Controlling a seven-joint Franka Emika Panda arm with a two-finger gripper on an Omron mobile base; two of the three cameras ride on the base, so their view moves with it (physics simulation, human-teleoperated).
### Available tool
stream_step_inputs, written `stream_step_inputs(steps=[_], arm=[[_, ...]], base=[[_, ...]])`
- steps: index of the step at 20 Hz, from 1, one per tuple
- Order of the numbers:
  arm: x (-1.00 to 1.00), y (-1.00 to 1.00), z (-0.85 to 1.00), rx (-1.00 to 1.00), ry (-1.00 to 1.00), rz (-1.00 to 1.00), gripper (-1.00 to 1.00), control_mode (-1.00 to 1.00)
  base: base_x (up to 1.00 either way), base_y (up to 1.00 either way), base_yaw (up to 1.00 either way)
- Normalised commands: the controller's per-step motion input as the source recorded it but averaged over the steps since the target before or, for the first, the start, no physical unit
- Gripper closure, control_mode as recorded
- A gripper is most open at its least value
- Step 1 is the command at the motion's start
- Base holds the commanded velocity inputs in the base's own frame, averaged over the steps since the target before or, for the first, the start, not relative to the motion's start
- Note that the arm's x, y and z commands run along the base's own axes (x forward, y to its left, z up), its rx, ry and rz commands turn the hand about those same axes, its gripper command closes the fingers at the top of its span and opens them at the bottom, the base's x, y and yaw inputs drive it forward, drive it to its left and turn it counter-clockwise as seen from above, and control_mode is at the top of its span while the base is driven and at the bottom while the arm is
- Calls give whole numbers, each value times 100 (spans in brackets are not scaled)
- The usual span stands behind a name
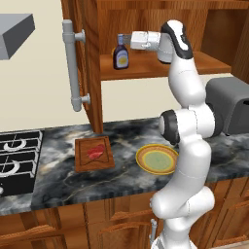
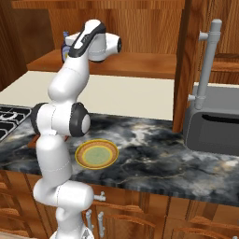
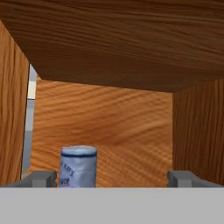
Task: Pick the steak from the plate and place it on the cutting board. Then pick the condiment bottle from the cabinet and place it next to the cutting board.
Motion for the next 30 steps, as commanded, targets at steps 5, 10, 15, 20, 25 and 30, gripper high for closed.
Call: stream_step_inputs(steps=[5, 10, 15, 20, 25, 30], arm=[[-9, 0, 14, 5, 0, 0, -100, -100], [-10, 0, 0, 1, 0, 0, -100, -100], [-10, 0, 0, 0, 0, 0, -100, -100], [-24, 5, 0, 0, 0, 0, -100, -100], [-23, 10, 0, 0, 0, 0, -100, -100], [-11, 8, -11, 0, 0, 0, -100, -100]], base=[[0, 0, 0], [0, 0, 0], [0, 0, 0], [0, 0, 0], [0, 0, 0], [0, 0, 0]])
